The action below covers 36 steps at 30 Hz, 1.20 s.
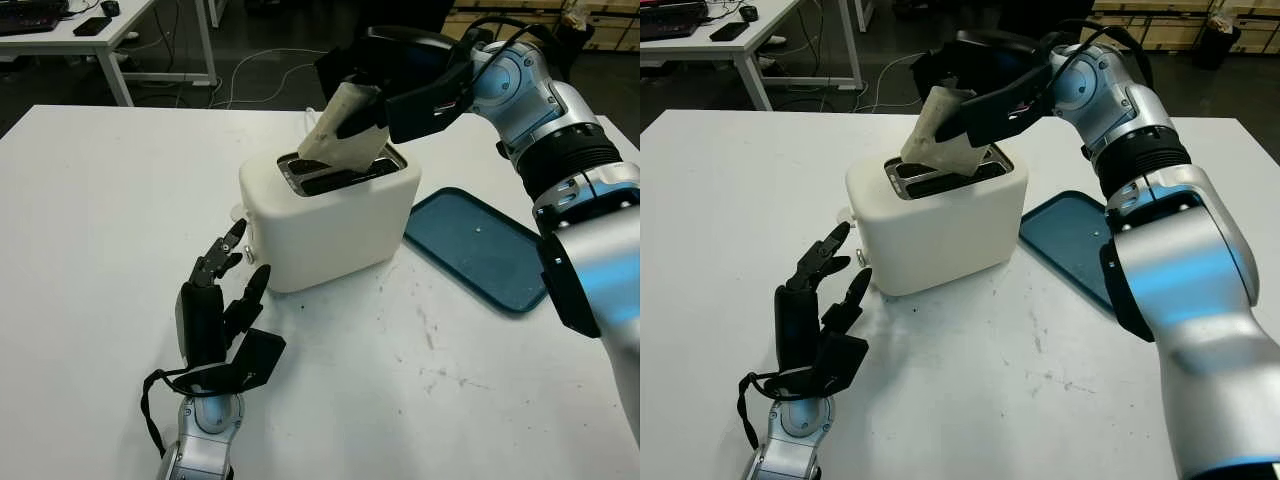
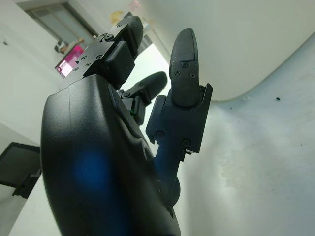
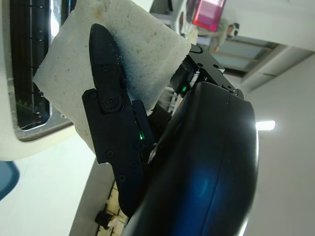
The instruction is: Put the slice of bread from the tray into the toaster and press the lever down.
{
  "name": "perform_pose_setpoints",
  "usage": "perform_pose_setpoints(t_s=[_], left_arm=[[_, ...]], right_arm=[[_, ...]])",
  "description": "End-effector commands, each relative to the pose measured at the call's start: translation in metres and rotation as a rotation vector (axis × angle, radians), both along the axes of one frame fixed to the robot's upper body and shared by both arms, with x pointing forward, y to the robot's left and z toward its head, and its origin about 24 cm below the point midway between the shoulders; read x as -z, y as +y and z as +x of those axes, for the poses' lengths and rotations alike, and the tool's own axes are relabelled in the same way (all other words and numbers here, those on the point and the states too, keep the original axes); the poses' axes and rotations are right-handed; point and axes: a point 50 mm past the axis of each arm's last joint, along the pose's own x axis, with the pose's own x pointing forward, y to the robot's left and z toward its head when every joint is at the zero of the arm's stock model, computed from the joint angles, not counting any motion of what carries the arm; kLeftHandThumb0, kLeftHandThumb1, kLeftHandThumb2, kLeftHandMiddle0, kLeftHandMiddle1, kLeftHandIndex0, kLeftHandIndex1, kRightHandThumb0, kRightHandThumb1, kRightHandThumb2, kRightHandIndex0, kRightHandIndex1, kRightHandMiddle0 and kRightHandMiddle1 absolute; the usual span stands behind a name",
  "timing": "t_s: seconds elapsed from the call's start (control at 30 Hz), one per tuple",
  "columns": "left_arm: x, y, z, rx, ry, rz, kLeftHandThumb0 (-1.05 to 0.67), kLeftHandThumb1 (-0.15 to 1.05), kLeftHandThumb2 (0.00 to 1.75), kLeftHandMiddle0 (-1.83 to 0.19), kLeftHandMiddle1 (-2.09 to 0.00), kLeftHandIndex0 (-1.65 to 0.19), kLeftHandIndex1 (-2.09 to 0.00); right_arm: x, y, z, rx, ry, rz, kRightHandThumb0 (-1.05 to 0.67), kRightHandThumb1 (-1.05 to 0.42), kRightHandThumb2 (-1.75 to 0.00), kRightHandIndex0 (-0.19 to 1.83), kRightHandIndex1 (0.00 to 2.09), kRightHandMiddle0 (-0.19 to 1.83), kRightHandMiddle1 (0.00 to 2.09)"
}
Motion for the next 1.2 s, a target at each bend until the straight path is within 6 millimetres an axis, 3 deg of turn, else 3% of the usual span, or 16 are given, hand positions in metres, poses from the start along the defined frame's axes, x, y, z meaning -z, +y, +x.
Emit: perform_pose_setpoints(t_s=[0.0, 0.3, 0.67, 1.17], left_arm=[[-0.002, -0.003, -0.001, -0.008, -0.013, -0.024, -0.49, 0.92, 0.25, -0.31, -0.98, -0.55, -0.01], [-0.002, -0.003, -0.003, -0.01, -0.005, -0.022, -0.48, 0.92, 0.26, -0.32, -0.97, -0.55, -0.01], [-0.002, -0.003, -0.004, -0.009, -0.002, -0.02, -0.49, 0.92, 0.27, -0.31, -0.97, -0.55, -0.01], [-0.004, -0.004, -0.005, -0.01, 0.002, -0.024, -0.48, 0.92, 0.26, -0.32, -0.97, -0.55, -0.01]], right_arm=[[-0.012, 0.001, -0.002, -0.017, -0.049, 0.034, -0.44, -0.92, -0.26, 1.11, 1.75, 0.89, 1.75], [-0.007, -0.003, 0.002, 0.021, 0.0, 0.014, -0.44, -0.92, -0.26, 1.1, 1.75, 0.88, 1.75], [0.016, -0.013, 0.002, 0.032, 0.083, -0.056, -0.4, -0.92, -0.26, 1.04, 1.75, 0.82, 1.75], [0.019, -0.015, 0.004, 0.06, 0.073, -0.112, -0.42, -0.92, -0.25, 1.03, 1.75, 0.81, 1.75]])
